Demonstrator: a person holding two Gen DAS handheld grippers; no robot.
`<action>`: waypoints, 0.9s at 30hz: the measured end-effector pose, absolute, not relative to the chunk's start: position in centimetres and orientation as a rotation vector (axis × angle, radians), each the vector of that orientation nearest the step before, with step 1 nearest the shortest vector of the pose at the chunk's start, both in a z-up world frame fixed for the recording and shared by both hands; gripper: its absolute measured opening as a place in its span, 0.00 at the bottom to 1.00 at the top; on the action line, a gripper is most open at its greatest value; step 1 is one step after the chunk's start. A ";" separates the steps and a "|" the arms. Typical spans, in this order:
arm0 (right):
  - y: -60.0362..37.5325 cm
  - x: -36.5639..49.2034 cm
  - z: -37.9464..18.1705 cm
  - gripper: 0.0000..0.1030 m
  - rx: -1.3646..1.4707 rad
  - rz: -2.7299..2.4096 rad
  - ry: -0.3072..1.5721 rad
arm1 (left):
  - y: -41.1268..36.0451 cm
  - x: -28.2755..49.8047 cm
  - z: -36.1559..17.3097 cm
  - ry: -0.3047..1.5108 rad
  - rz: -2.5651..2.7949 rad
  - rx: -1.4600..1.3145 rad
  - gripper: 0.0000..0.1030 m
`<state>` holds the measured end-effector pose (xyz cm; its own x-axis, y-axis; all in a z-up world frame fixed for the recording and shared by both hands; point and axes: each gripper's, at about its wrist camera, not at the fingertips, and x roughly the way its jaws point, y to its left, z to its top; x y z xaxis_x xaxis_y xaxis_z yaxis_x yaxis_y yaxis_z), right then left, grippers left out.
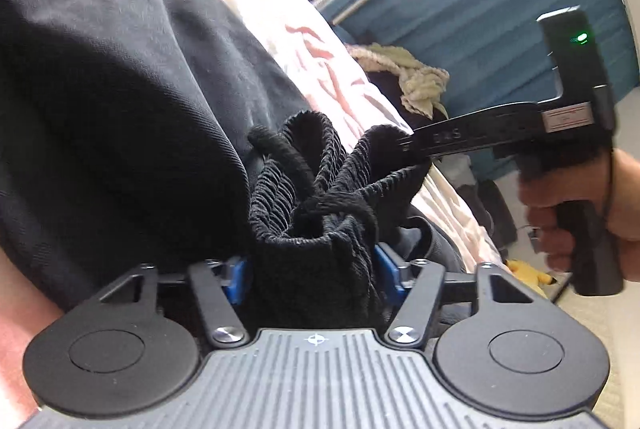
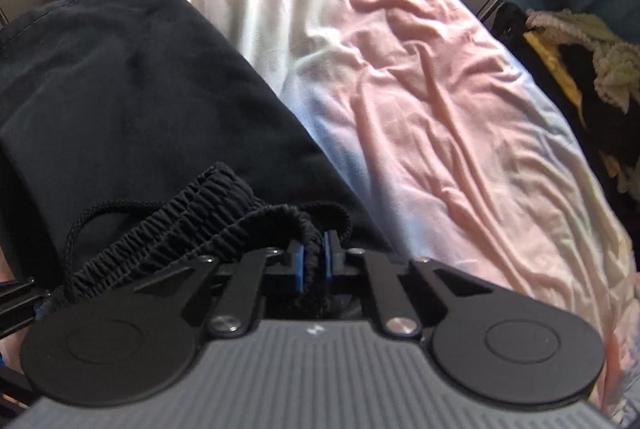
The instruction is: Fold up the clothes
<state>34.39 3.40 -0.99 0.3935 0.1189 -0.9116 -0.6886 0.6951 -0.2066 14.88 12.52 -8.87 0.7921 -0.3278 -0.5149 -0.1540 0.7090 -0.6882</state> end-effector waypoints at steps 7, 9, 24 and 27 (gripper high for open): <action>2.5 32.6 1.9 0.08 -0.575 0.544 0.857 | 12.8 12.9 -7.0 0.566 -0.137 -0.775 0.42; 2.8 32.8 1.9 0.08 -0.564 0.528 0.813 | 13.0 12.6 -6.9 0.545 -0.145 -0.772 0.41; 4.6 35.2 -6.1 0.10 -0.411 0.553 0.795 | 13.1 13.7 -9.1 0.644 -0.079 -0.703 0.42; 2.2 33.9 -3.9 0.18 -0.358 0.575 0.751 | 13.1 13.6 -9.0 0.648 -0.088 -0.700 0.43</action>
